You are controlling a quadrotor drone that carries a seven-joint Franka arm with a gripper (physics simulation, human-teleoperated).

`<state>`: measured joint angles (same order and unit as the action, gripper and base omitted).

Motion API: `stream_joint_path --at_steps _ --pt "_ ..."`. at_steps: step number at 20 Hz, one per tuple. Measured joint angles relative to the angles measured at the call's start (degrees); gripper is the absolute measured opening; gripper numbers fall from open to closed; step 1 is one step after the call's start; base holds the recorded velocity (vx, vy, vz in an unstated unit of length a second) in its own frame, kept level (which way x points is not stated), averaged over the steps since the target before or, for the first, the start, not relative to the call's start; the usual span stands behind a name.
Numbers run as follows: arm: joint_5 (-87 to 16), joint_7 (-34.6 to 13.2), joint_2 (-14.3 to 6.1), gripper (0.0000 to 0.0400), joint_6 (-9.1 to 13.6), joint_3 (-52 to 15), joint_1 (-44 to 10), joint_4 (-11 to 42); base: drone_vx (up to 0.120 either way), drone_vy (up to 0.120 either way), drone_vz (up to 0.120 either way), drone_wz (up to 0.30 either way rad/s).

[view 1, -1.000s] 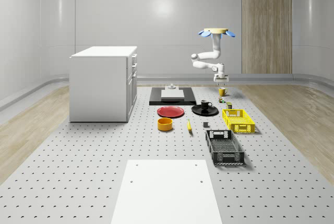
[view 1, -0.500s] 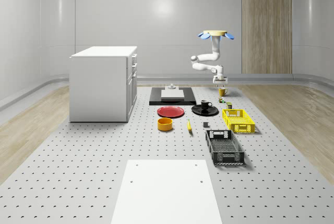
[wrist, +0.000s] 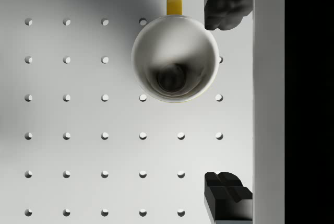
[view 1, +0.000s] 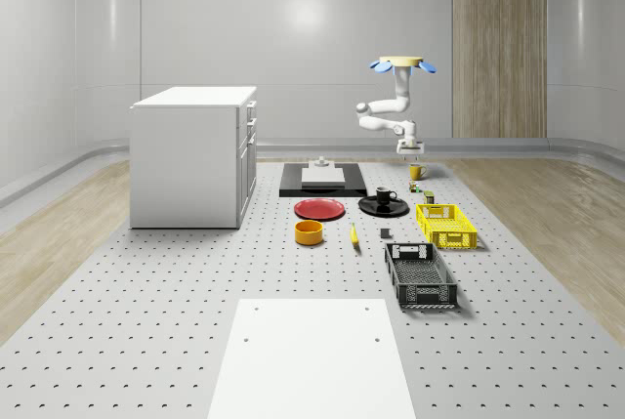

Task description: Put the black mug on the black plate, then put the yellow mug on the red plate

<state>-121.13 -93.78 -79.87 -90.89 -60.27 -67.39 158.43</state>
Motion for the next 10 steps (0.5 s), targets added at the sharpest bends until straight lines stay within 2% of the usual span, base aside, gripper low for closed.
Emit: stream_joint_path --at_steps 2,3,5,10 --pt "0.0 0.0 0.0 0.04 0.0 0.0 0.0 0.0 -0.1 0.0 0.0 0.0" --pt "0.0 0.0 0.0 0.04 0.0 0.0 0.0 0.0 0.0 0.0 0.0 0.0" --pt "0.0 0.0 0.0 0.04 0.0 0.0 0.0 0.0 -0.12 0.0 0.0 0.0" --pt "-1.0 0.1 0.0 0.04 -0.6 1.1 -0.2 -0.6 0.0 0.0 0.0 0.0"
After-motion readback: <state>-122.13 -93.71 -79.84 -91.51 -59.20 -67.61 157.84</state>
